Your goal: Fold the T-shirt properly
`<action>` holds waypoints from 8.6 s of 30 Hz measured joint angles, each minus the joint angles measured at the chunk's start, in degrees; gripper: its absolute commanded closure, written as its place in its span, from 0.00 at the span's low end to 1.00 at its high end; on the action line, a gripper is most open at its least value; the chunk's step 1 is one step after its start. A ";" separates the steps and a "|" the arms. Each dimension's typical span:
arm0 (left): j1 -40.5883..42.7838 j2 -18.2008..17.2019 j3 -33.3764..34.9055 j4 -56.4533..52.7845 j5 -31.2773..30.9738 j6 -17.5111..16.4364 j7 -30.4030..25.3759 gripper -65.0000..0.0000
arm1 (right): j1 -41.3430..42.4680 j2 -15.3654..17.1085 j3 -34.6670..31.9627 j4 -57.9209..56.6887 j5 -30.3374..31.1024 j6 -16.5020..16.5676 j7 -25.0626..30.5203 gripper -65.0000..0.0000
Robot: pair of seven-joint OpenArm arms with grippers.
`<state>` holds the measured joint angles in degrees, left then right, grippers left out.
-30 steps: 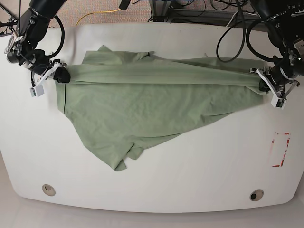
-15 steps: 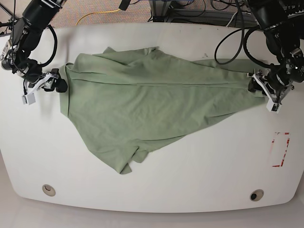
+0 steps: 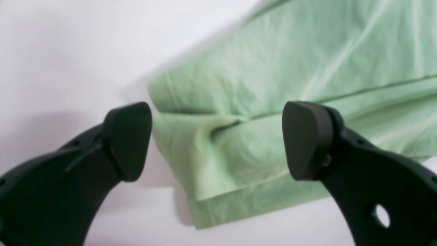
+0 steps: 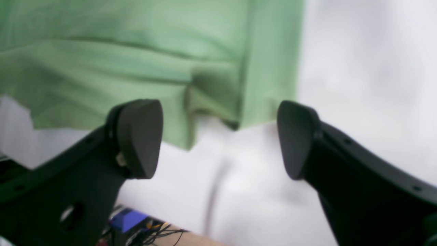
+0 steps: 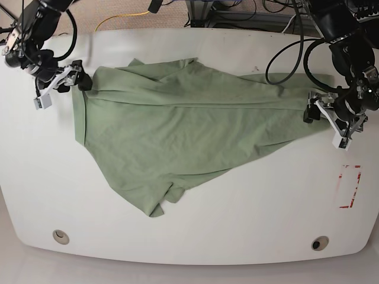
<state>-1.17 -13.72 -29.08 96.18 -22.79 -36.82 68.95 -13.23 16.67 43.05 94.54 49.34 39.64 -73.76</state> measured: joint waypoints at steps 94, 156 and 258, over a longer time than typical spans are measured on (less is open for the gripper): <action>9.60 1.60 4.66 -4.85 9.92 -0.11 -14.99 0.15 | -11.87 -7.54 -0.02 8.44 9.01 0.26 -2.97 0.25; 9.60 1.60 4.72 -4.63 10.14 -0.11 -14.78 0.15 | -4.39 -13.60 -12.24 0.22 4.87 -11.26 3.89 0.29; 8.63 0.83 6.99 0.66 10.75 -0.13 -13.66 0.15 | 13.16 3.02 -13.27 0.28 -7.17 -7.52 3.06 0.33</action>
<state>7.46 -12.88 -22.09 96.84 -12.03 -36.95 55.29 -0.08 19.68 29.78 94.83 42.17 32.12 -70.70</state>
